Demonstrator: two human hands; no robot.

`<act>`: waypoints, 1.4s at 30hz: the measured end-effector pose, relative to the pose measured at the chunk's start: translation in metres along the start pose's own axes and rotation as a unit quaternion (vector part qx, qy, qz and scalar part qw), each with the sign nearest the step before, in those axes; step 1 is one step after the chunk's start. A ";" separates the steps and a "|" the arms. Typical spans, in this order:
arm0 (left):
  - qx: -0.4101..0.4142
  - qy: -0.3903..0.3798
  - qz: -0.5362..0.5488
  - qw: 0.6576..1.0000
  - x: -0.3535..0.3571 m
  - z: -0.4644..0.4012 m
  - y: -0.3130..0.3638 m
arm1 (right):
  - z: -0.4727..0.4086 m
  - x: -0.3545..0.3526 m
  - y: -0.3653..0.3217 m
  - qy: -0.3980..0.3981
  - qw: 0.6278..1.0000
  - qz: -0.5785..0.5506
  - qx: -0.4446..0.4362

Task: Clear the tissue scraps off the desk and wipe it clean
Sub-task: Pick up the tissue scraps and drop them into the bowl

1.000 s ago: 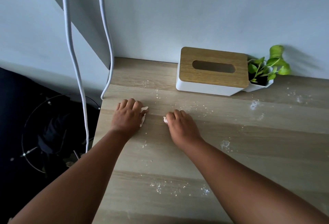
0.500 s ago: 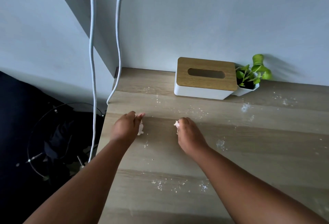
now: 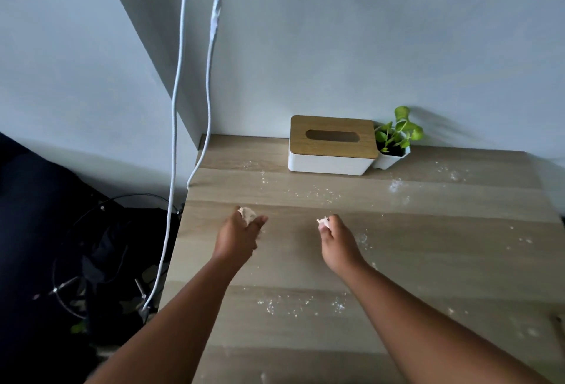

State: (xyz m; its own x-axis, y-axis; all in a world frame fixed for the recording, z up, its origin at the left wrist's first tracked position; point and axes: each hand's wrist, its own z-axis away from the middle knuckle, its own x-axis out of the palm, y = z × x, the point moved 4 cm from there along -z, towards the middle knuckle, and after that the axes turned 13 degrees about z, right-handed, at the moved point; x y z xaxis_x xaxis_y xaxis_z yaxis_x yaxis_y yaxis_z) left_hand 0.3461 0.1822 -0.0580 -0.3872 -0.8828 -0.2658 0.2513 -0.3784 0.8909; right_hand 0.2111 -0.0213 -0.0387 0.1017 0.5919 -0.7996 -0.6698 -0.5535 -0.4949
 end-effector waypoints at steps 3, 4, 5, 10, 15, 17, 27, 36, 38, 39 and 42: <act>0.060 -0.020 -0.022 0.998 0.013 0.015 0.016 | 0.014 -0.008 0.005 0.005 0.998 -0.058 0.007; 0.060 -0.027 -0.003 0.998 0.019 0.022 0.020 | 0.019 -0.011 0.007 0.011 0.997 -0.070 0.007; 0.053 -0.034 0.017 0.998 0.024 0.029 0.024 | 0.024 -0.014 0.009 0.017 0.997 -0.074 0.004; -0.030 -0.078 0.154 0.985 0.057 0.063 0.021 | 0.042 -0.026 0.027 0.009 0.996 -0.082 0.038; -0.143 -0.121 0.230 0.955 0.096 0.097 0.012 | 0.060 -0.037 0.056 0.005 0.988 -0.138 0.065; -0.152 -0.142 0.223 0.953 0.110 0.112 0.005 | 0.069 -0.043 0.070 0.012 0.983 -0.169 0.075; -0.189 -0.150 0.212 0.947 0.196 0.161 0.009 | 0.129 -0.090 0.159 0.077 0.939 -0.304 0.141; -0.130 -0.271 0.160 0.940 0.312 0.283 0.047 | 0.216 -0.160 0.286 0.158 0.919 -0.326 0.155; -0.131 -0.269 0.171 0.939 0.339 0.309 0.047 | 0.237 -0.168 0.317 0.166 0.900 -0.359 0.183; -0.139 -0.264 0.171 0.939 0.354 0.321 0.048 | 0.247 -0.172 0.335 0.170 0.881 -0.393 0.201; -0.177 -0.260 0.164 0.935 0.398 0.354 0.044 | 0.276 -0.184 0.379 0.181 0.823 -0.484 0.236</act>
State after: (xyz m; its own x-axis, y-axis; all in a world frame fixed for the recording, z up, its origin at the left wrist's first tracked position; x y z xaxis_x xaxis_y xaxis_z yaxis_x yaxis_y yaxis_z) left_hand -0.1106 -0.0871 0.0056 -0.5931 -0.7481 0.2977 0.6744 -0.2596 0.6912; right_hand -0.2643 -0.1779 0.0144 0.9113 0.3607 -0.1988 -0.3475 0.4144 -0.8411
